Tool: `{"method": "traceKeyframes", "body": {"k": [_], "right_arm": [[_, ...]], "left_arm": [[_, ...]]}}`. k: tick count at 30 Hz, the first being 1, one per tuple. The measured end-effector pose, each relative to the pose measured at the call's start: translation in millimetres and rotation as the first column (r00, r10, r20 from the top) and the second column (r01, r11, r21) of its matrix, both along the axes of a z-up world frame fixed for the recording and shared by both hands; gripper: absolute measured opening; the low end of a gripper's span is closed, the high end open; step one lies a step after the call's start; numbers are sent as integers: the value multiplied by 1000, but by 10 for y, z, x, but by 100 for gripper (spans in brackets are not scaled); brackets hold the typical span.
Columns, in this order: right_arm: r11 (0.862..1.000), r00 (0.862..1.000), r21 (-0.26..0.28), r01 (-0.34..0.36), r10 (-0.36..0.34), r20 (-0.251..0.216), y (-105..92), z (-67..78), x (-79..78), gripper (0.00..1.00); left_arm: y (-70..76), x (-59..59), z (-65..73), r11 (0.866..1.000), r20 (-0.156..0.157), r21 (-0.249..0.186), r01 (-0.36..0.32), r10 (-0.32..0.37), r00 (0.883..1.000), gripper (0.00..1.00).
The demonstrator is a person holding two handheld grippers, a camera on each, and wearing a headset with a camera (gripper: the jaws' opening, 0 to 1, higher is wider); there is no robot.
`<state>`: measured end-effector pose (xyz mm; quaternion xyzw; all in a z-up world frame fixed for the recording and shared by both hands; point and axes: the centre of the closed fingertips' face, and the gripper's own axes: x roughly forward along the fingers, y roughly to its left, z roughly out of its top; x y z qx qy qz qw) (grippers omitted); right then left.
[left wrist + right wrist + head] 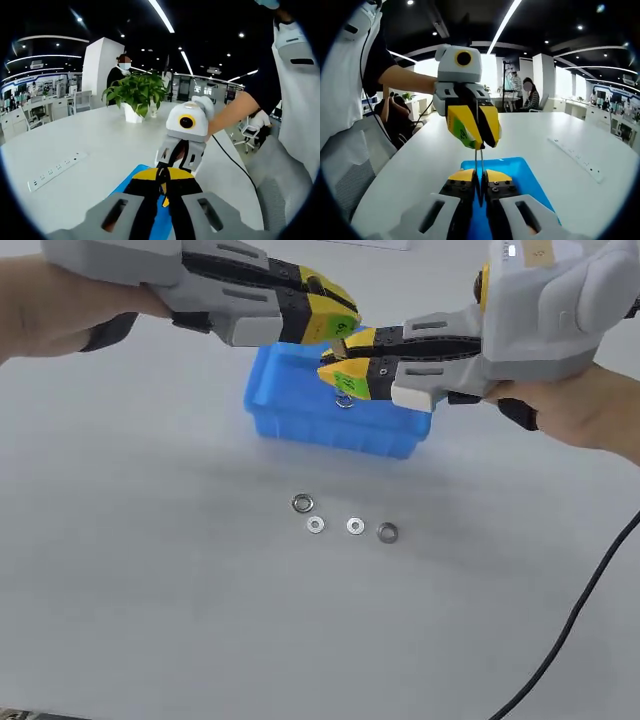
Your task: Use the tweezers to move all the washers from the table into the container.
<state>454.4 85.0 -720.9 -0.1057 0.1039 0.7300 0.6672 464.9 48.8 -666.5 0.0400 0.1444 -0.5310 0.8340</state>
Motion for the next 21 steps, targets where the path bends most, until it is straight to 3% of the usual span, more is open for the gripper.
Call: {"method": "traceKeyframes", "body": {"k": [3,5,6,10,14,18,21], "right_arm": [[1000,1000,-13,5,-5,20,17,-38,27,7],[999,998,-33,16,-14,66,33,-69,75,8],[999,998,-39,11,-9,64,48,-82,69,8],[998,997,-62,22,-17,79,63,-115,104,9],[995,995,-97,32,-23,98,66,-154,122,10],[987,989,-153,51,-28,148,32,-221,140,12],[984,987,-163,65,-40,156,15,-239,148,15]], "left_arm": [[-41,-8,-17,1000,19,23,-1,1,1000,7],[-53,5,-31,998,57,60,0,-4,998,7],[-76,-7,-35,997,73,72,12,-17,997,6],[-77,38,-52,996,68,90,-4,-3,998,5],[-86,32,-73,992,91,129,-4,-8,996,5],[-69,38,-62,992,89,129,-7,-4,996,5],[-60,57,-36,992,93,124,-16,5,996,5]]}}
